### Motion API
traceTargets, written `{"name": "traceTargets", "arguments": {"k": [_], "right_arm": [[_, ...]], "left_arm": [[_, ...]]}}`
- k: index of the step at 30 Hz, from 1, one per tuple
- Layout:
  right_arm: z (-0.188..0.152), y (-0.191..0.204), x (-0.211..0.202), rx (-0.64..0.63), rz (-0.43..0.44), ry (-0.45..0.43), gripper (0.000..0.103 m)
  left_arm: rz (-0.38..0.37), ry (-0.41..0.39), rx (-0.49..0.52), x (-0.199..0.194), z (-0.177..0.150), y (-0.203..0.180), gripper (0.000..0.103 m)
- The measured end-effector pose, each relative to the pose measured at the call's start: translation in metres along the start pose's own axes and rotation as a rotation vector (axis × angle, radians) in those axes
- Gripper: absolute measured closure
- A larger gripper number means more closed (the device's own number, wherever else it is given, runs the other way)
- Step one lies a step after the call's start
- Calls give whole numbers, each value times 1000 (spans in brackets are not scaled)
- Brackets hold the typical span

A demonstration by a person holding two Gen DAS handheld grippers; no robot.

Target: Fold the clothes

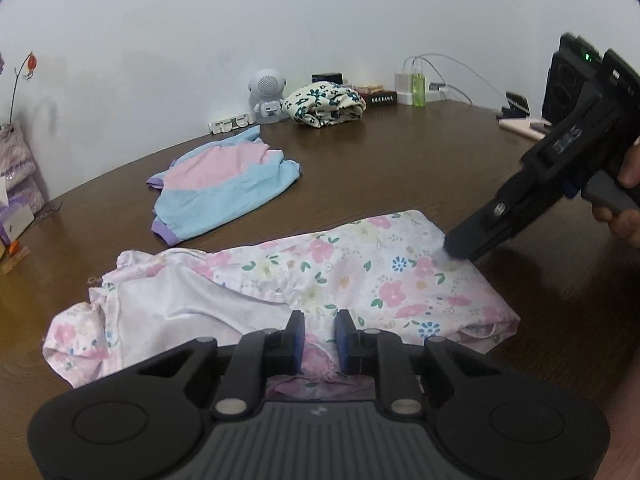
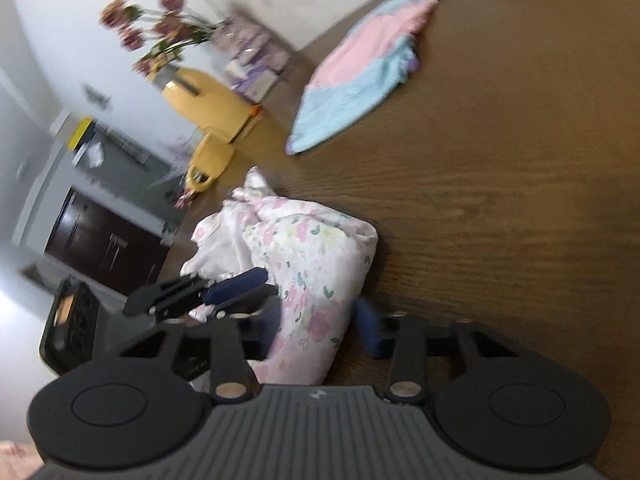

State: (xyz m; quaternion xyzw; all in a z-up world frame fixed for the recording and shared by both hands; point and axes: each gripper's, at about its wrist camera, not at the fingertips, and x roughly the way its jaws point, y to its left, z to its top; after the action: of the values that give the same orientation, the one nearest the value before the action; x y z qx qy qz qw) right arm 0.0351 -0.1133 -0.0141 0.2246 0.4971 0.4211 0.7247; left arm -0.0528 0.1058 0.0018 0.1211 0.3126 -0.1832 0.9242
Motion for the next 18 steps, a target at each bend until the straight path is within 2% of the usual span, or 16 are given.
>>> {"name": "traceTargets", "arguments": {"k": [1,3,6,12,16,18], "right_arm": [[-1,-1,2,26,-5,-7,77],[-3,-3,3,71,-16,-30,80],[-7,-2,7,118,-21,-57,80],[-7,4,16,129,-28,-73,80],[-6,0,16,146,-29,-67,94],[-5,-2,12,129,-17,-69,96]], "left_arm": [[-3,-5,-4,-1,-1,1,87],[-9,-13,-14,-2,-3,2,87],[-18,-20,-20,-4,-4,3,87],[-24,-21,-24,-4,-3,4,87],[-24,-19,-38,-2,-1,1,87],[-29,-15,-42,1,4,-3,86]]}}
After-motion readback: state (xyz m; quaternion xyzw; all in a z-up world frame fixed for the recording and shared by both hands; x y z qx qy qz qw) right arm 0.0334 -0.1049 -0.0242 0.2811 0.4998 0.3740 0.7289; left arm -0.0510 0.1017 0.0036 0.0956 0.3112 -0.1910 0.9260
